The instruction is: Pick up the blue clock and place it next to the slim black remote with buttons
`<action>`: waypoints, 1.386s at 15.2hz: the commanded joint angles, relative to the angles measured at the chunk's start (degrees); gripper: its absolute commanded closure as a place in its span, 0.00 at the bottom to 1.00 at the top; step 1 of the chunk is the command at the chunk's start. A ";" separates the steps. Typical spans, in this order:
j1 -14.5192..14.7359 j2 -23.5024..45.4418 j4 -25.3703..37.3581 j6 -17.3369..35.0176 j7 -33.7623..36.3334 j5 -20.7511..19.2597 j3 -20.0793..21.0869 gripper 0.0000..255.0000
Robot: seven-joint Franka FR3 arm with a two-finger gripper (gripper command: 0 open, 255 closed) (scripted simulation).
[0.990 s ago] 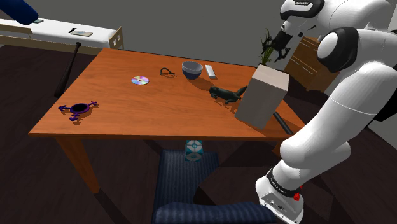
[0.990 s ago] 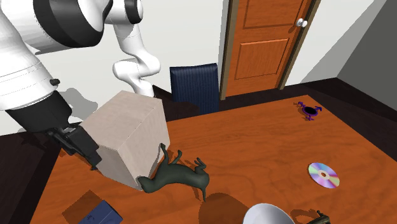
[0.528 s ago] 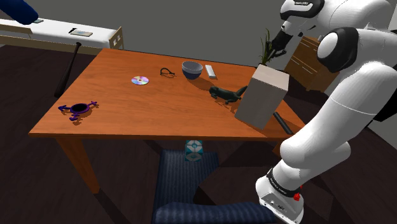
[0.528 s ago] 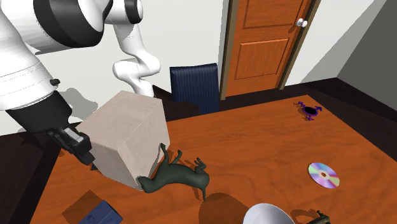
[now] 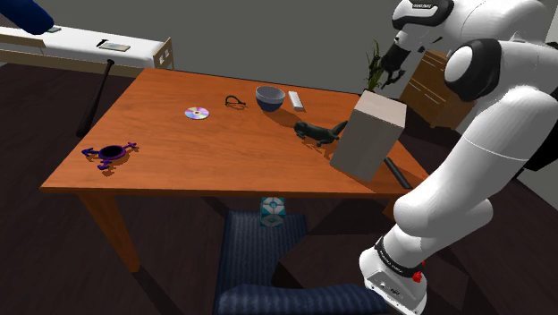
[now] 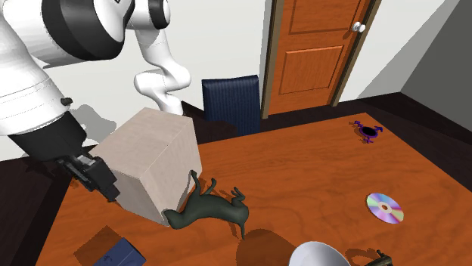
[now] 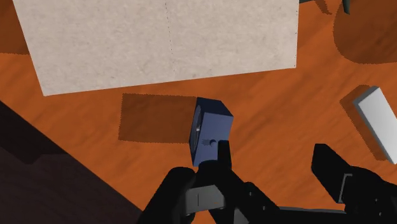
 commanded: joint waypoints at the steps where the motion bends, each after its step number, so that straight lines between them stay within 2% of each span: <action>1: -0.09 1.68 -0.49 1.43 -0.30 -0.23 -0.05 0.00; 8: -0.79 10.75 -0.10 6.88 -1.26 -0.89 -0.21 0.00; 15: -2.11 21.17 2.98 11.09 -1.88 -1.31 -0.24 0.00; 21: -2.26 22.88 0.87 14.81 -2.34 -0.58 0.19 0.00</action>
